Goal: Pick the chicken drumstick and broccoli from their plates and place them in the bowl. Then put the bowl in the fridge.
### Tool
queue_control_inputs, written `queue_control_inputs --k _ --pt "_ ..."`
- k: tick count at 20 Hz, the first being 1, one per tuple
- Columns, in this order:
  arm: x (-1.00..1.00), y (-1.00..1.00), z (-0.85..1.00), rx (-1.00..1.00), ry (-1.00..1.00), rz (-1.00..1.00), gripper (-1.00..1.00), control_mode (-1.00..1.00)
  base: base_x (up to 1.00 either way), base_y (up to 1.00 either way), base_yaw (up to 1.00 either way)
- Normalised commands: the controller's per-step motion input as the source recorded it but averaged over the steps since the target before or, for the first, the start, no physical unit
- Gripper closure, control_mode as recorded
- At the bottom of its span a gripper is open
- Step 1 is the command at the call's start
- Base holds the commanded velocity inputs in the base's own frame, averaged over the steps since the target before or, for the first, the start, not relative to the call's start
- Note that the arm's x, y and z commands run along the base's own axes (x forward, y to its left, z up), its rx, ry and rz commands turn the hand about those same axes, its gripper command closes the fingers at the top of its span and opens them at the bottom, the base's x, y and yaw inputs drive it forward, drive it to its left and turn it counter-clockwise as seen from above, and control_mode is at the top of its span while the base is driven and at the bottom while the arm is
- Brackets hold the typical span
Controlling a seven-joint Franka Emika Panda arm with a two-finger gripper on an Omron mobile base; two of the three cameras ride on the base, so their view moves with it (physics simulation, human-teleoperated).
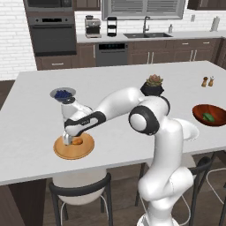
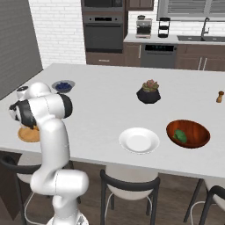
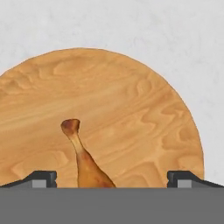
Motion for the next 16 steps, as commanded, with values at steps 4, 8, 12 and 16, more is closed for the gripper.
queue_control_inputs --k 4,8,12,16 --pt "0.01 0.00 -0.24 -0.03 0.00 0.00 -1.00 -1.00 0.00 0.00 0.00" --pt "0.00 0.00 -0.14 -0.03 0.00 0.00 -1.00 -1.00 0.00 0.00 0.00" --pt "0.06 0.00 -0.15 -0.03 0.00 0.00 -1.00 -1.00 0.00 0.00 0.00" --pt "0.12 -0.09 -0.03 -0.02 0.00 0.00 -1.00 -1.00 0.00 0.00 0.00"
